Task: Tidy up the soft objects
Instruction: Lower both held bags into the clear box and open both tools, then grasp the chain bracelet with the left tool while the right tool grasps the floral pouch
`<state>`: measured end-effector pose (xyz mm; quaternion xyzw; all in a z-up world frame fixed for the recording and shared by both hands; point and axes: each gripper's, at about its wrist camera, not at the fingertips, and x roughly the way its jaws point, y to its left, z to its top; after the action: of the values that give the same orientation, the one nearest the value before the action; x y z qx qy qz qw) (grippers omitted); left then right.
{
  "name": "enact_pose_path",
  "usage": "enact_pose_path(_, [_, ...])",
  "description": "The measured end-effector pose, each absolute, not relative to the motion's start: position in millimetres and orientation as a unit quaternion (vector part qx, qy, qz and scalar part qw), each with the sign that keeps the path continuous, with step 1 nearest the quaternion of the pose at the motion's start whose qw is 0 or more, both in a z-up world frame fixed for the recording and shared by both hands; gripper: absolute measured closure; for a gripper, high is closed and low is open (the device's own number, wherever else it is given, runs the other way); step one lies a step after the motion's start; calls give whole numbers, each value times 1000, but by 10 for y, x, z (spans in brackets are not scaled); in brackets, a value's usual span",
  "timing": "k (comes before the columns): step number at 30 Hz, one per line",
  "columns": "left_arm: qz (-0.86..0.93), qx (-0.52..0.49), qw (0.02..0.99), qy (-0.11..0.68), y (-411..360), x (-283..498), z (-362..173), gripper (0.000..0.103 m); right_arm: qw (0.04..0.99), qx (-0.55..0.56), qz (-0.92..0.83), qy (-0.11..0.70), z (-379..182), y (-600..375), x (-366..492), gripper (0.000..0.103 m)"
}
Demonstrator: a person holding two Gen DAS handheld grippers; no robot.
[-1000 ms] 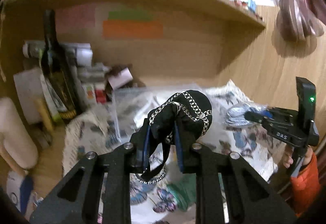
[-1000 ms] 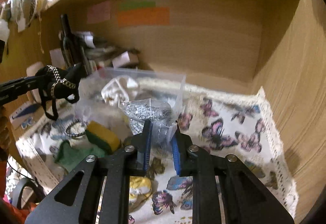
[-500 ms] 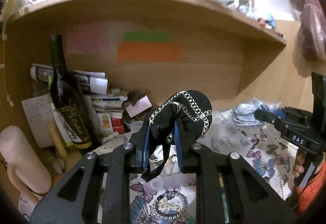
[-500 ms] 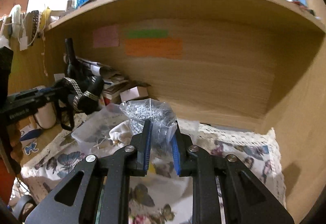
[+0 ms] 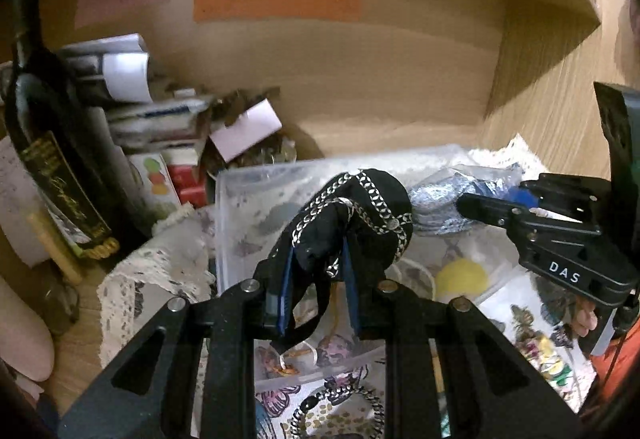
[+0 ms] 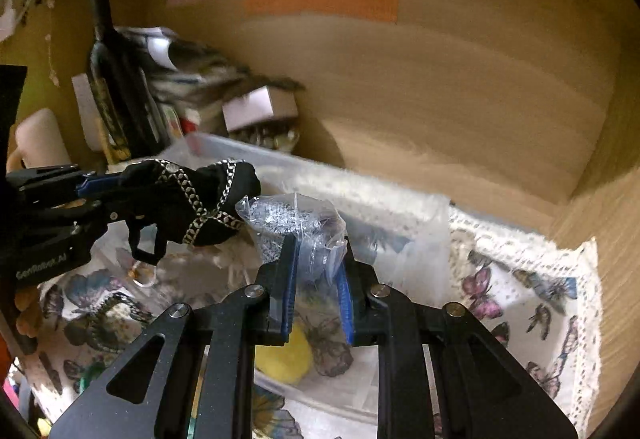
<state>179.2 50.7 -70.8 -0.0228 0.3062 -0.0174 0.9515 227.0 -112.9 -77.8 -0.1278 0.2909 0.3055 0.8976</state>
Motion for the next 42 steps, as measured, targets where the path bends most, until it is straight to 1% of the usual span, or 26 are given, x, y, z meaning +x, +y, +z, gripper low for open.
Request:
enact_pose_path(3, [-18,-22,949,315,501,1807,-730,79,891,-123,309,310,-846,-1124,2334,85])
enact_pose_path(6, [-15,-27,948,317,502,1798,-717,67,889,-130,303,318,-879,-1093,2350,83])
enact_pose_path(7, [-15,-28,948,318,499,1789,-711,59,888,-132,303,319,-880,-1092,2347,82])
enact_pose_path(8, [-16,-29,948,318,496,1777,-704,53,888,-132,303,320,-875,-1091,2343,77])
enact_pose_path(9, [-15,-30,948,316,490,1754,-688,52,888,-130,303,319,-859,-1102,2335,69])
enact_pose_path(10, [-14,-29,949,313,488,1737,-673,51,890,-128,303,316,-840,-1119,2318,65])
enact_pose_path(11, [-14,-27,950,310,482,1720,-655,49,893,-126,301,310,-817,-1126,2303,57])
enact_pose_path(12, [-12,-24,951,307,469,1689,-628,47,896,-125,299,303,-779,-1151,2267,52])
enact_pose_path(16, [-4,-17,958,285,434,1544,-465,33,904,-119,301,279,-619,-1243,2135,43])
enact_pose_path(18, [-5,-19,962,274,426,1461,-373,26,909,-112,302,263,-521,-1309,2048,35])
enact_pose_path(19, [-5,-19,963,268,422,1419,-329,20,911,-110,303,256,-477,-1339,2006,34])
enact_pose_path(20, [-4,-20,965,262,420,1367,-279,11,913,-107,304,249,-430,-1373,1959,32])
enact_pose_path(22, [1,-24,968,250,430,1257,-176,0,916,-101,308,235,-335,-1439,1860,27])
enact_pose_path(24, [2,-35,970,240,459,1131,-85,0,919,-95,312,219,-253,-1519,1738,19])
enact_pose_path(28, [1,-45,969,244,542,988,-38,0,922,-93,317,202,-195,-1631,1533,19])
enact_pose_path(33, [19,-40,962,270,616,876,-206,0,922,-90,316,206,-300,-1771,1346,18])
enact_pose_path(42, [26,-28,936,349,707,902,-789,0,906,-95,308,275,-839,-1872,1221,18])
